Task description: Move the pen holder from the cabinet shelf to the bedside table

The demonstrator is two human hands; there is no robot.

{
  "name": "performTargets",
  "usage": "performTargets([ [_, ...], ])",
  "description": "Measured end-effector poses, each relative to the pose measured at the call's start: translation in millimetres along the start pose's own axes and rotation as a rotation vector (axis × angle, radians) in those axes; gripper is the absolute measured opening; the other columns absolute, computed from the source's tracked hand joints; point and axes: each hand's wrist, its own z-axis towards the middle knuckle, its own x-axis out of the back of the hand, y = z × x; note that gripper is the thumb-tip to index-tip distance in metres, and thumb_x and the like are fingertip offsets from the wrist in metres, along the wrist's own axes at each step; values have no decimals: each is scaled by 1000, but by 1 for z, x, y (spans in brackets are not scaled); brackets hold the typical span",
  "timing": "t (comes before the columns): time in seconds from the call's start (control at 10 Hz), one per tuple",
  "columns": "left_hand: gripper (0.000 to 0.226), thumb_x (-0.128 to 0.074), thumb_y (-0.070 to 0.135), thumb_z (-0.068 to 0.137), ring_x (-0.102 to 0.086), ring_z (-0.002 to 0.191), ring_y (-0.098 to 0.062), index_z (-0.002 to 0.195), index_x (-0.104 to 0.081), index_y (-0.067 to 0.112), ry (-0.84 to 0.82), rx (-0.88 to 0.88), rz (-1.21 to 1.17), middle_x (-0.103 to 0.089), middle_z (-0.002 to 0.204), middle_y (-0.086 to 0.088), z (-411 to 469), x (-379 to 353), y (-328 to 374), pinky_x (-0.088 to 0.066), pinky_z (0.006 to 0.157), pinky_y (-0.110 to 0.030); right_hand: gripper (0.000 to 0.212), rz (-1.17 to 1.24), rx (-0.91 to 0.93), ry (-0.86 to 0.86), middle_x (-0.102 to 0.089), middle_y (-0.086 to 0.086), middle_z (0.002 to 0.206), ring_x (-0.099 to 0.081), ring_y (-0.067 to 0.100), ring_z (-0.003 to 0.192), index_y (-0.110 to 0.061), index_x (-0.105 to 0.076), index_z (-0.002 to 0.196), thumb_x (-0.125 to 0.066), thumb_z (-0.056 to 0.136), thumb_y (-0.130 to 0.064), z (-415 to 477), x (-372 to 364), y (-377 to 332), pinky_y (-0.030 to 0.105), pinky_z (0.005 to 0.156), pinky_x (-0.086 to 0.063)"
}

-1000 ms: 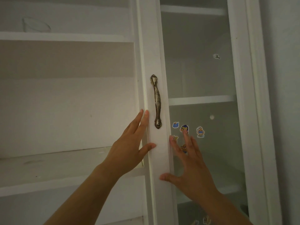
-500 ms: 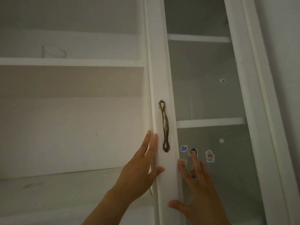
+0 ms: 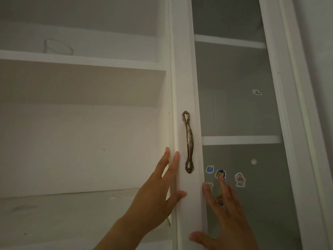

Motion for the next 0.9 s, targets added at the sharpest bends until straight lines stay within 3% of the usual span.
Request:
performTargets([
  [0.1, 87, -48, 49, 84, -14, 140, -6, 120, 31, 52, 7, -8, -21, 34, 144, 21, -2, 1, 2, -29, 101, -16, 107, 44, -19, 41, 26, -13, 150, -1, 24, 138, -55, 4, 137, -33, 46, -97, -4, 4, -4, 50, 98, -34],
  [0.2, 90, -51, 46, 85, -17, 139, -8, 118, 32, 52, 15, -9, -32, 34, 141, 21, -3, 2, 4, -33, 99, -16, 104, 56, -80, -26, 47, -24, 134, 29, 12, 133, -65, 35, 115, -23, 36, -99, -12, 5, -10, 39, 113, -10],
  [0.4, 91, -55, 42, 84, -22, 138, -10, 126, 26, 47, 54, -29, -7, 29, 143, 19, -5, 5, 6, -43, 96, -24, 106, -29, -99, -63, 44, -10, 142, 32, 17, 135, -51, 26, 130, -51, 62, -78, -16, 12, -15, 40, 116, -7],
  [0.6, 88, -51, 46, 85, -42, 127, -14, 125, 27, 47, 38, 4, 33, 23, 150, 14, -6, 9, 11, -47, 91, -27, 90, 59, -78, -19, 28, -12, 150, 17, 16, 140, -52, 10, 134, -54, 73, -67, -17, 24, -18, 39, 112, -19],
  [0.8, 73, -31, 61, 83, -20, 140, -18, 131, 21, 43, 74, 37, 125, 12, 155, 7, -17, 15, 14, -36, 103, -34, 74, 181, -111, 10, -12, -11, 154, -13, 10, 140, -36, -21, 141, -45, 78, -65, -18, 50, -22, 34, 109, -25],
  [0.9, 67, -19, 67, 82, -17, 141, -18, 133, 17, 43, 92, 34, 172, 11, 154, 8, -26, 25, 26, -30, 106, -36, 69, 201, -130, -4, -21, -8, 153, -19, 11, 138, -33, -23, 141, -42, 81, -61, -22, 72, -27, 32, 108, -24],
])
